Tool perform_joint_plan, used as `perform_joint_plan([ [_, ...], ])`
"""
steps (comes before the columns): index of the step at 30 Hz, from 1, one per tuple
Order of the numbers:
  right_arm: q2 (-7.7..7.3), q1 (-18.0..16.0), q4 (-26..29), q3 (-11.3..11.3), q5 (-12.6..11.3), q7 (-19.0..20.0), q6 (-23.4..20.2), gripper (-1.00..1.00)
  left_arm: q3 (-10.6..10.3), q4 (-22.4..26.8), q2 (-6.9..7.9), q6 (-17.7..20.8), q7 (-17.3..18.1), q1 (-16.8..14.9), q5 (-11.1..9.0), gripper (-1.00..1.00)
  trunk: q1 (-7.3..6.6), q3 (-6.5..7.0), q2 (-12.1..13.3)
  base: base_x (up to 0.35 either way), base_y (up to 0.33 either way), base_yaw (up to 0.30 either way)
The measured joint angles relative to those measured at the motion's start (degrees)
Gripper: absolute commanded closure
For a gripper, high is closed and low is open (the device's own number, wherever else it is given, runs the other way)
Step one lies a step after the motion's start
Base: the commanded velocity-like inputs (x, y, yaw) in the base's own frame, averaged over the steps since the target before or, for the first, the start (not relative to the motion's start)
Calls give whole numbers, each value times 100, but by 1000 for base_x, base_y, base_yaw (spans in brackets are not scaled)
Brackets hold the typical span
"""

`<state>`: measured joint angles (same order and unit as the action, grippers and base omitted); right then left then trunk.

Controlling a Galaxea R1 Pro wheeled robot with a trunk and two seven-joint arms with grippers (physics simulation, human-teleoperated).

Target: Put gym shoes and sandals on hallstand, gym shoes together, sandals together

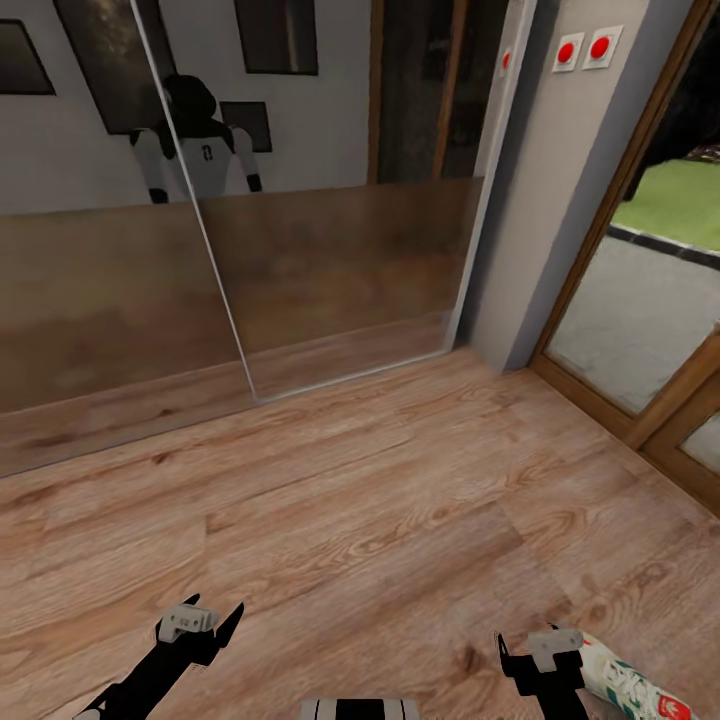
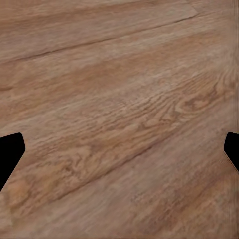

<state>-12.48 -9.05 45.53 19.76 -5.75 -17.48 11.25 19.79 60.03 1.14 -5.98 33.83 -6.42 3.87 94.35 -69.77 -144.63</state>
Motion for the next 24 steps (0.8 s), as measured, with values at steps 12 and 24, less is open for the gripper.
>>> perform_joint_plan([
  [12,-21,-8,36,-10,3,6,0,-100,13,9,21,0,-1,0,0,-100,0,20,0,0,0,-203],
  [24,-34,-10,9,-8,11,8,0,-100,22,18,26,0,-2,0,0,-100,0,23,0,0,0,-27],
])
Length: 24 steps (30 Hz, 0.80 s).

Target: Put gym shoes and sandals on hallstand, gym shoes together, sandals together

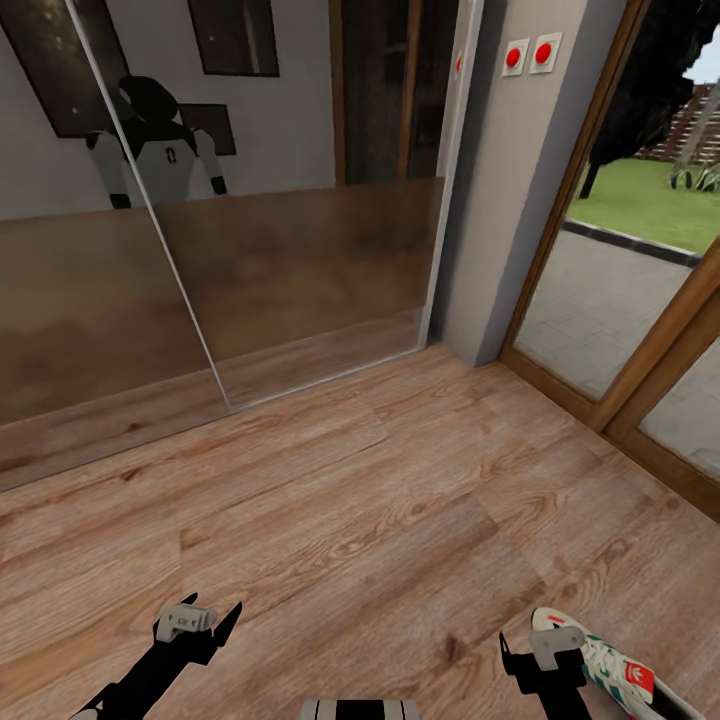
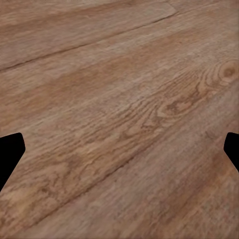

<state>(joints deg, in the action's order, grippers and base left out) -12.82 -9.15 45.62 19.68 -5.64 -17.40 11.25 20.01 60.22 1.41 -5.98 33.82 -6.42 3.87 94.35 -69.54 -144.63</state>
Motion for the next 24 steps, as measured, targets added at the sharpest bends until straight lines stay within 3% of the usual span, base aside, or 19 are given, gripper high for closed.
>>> perform_joint_plan([
  [9,-12,-116,-22,-4,14,9,-4,-100,0,7,0,0,-1,0,0,-100,0,0,0,0,0,-1],
  [15,-52,-608,-187,32,37,86,-48,-100,2,7,10,0,-1,0,0,-100,0,0,0,0,0,0],
  [21,-178,-1037,-684,123,185,509,-43,-100,8,11,24,0,0,0,0,-100,0,0,0,0,0,0],
  [23,-298,-1161,-902,200,445,856,-29,-100,9,10,23,0,1,0,0,-100,0,0,0,0,0,0],
  [24,-299,-1163,-905,202,451,863,-29,-100,9,10,23,0,1,0,0,-100,0,0,0,0,0,0],
])
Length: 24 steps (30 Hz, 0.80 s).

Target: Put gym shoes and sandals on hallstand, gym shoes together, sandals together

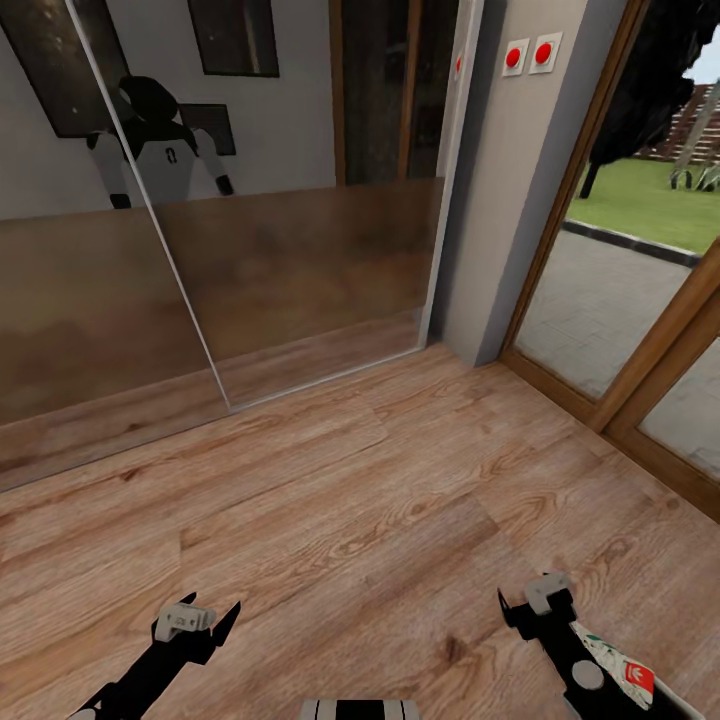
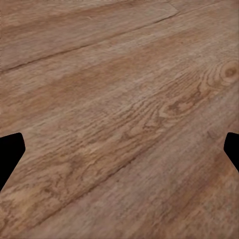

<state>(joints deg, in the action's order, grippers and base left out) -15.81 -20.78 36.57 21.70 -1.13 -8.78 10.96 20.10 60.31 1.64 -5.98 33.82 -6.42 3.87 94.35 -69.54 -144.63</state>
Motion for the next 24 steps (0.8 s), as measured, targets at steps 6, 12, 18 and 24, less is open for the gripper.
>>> perform_joint_plan([
  [6,-561,-169,-412,97,835,1061,399,-100,2,-17,-14,0,-4,0,9,-100,0,0,0,0,0,0],
  [12,-952,-244,-966,93,997,1504,980,-100,3,-38,-13,-1,-14,-3,20,-100,0,0,0,0,0,0],
  [18,-1053,-307,-1256,98,1060,1684,1318,-100,-6,-48,-29,-6,-142,-9,24,-100,0,0,0,0,0,0],
  [24,-1066,-321,-1376,110,1094,1757,1465,-100,-18,-60,-41,-7,-311,-14,25,-100,0,0,0,0,0,0],
])
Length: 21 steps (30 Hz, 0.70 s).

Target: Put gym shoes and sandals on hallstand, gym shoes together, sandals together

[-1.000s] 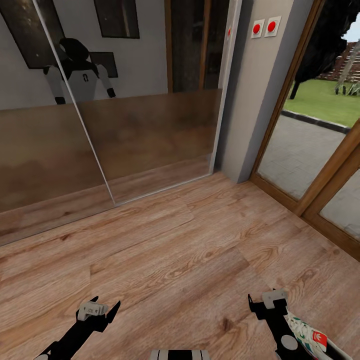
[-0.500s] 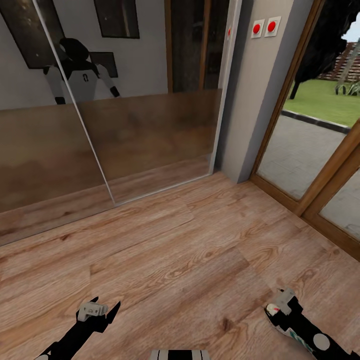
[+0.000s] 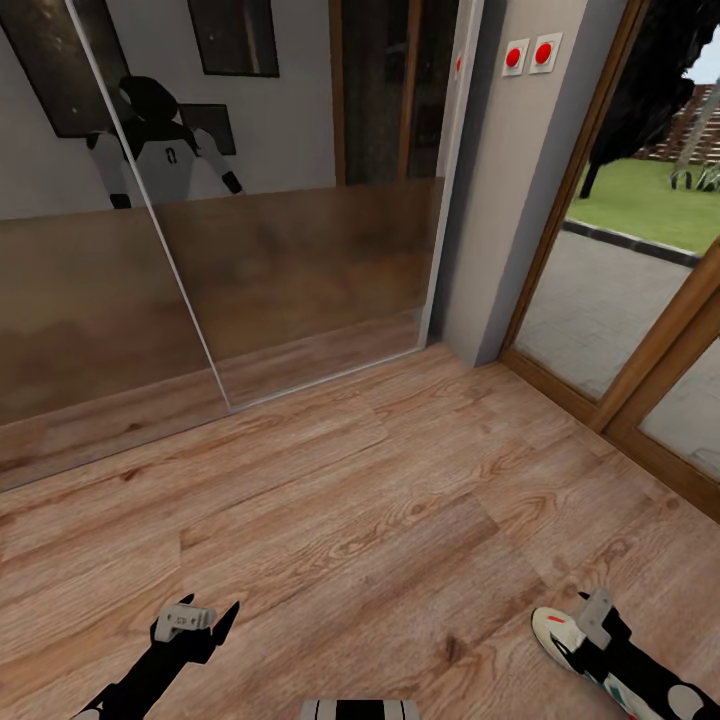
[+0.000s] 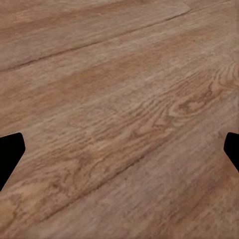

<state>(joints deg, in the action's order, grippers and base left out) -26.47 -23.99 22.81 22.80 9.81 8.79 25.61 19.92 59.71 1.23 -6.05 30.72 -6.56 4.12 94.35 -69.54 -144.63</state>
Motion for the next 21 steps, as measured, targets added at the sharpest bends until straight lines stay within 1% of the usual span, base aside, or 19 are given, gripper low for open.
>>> perform_joint_plan([
  [10,77,42,-79,10,-6,13,102,-100,-8,-31,-7,-1,-106,-3,-2,-100,0,0,0,0,0,0],
  [21,98,90,-227,30,21,-22,131,-100,-9,-37,-12,-1,-124,-3,-7,-100,0,0,0,0,0,0],
])
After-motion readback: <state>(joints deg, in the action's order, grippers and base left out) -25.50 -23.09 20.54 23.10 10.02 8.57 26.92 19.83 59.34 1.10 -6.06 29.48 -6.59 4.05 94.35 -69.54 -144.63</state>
